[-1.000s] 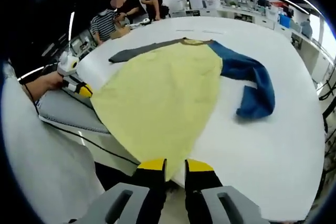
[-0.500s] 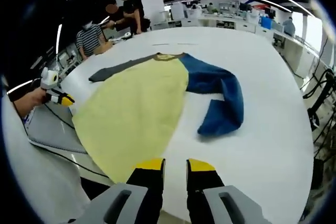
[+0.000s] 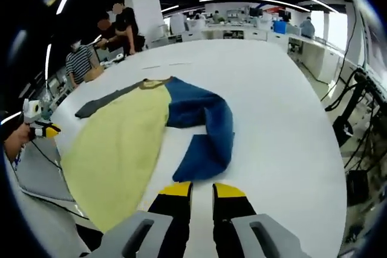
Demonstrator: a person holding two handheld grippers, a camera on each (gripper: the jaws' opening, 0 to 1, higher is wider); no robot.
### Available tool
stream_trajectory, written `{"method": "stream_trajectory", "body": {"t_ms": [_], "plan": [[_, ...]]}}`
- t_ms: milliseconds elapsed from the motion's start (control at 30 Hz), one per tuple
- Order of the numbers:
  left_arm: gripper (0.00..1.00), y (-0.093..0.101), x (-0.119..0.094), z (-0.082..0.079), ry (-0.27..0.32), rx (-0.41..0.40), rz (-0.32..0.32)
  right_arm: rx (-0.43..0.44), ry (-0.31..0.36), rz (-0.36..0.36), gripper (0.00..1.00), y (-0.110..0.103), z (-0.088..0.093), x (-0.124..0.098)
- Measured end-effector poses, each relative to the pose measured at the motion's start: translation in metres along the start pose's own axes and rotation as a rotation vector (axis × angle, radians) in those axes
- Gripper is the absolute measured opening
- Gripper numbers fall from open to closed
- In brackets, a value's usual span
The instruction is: Fold the garment on the visible template until the final outline fits inside the template.
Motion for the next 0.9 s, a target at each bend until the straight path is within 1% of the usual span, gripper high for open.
{"method": "stream_trajectory", "body": {"t_ms": [67, 233, 333, 433, 567, 767, 900], "plan": [[0.11, 0.004, 0.0, -0.005, 0.026, -0.001, 0.009, 0.014, 0.004, 0.004, 0.08, 0.005, -0.002, 0.004], [0.11, 0.016, -0.001, -0.014, 0.056, -0.002, 0.038, 0.047, -0.008, 0.013, 0.08, 0.013, 0.001, 0.014], [0.11, 0.02, -0.002, -0.016, 0.066, 0.004, 0.047, 0.074, -0.005, 0.01, 0.07, 0.017, 0.003, 0.02], [0.11, 0.021, -0.002, -0.015, 0.069, 0.005, 0.048, 0.111, 0.01, -0.002, 0.07, 0.018, 0.004, 0.024], [0.1, 0.02, -0.002, -0.013, 0.063, 0.005, 0.042, 0.134, 0.011, 0.001, 0.07, 0.022, 0.005, 0.027], [0.09, 0.018, -0.003, -0.011, 0.059, 0.003, 0.029, 0.141, 0.007, -0.008, 0.02, 0.023, 0.005, 0.031], [0.09, 0.018, -0.002, -0.008, 0.051, 0.0, 0.03, 0.129, -0.014, -0.012, 0.0, 0.022, 0.008, 0.036]]}}
Point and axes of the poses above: the point that each gripper's makers call its tool centre point, and the gripper's own axes: x roughly forward along the fingers, y roughly to its right, z roughly out of its underside, the point moved 2 cm from there along -x, roughly backward along the fingers, and after that the axes turned 12 degrees about -z, right-handed, at the moved point
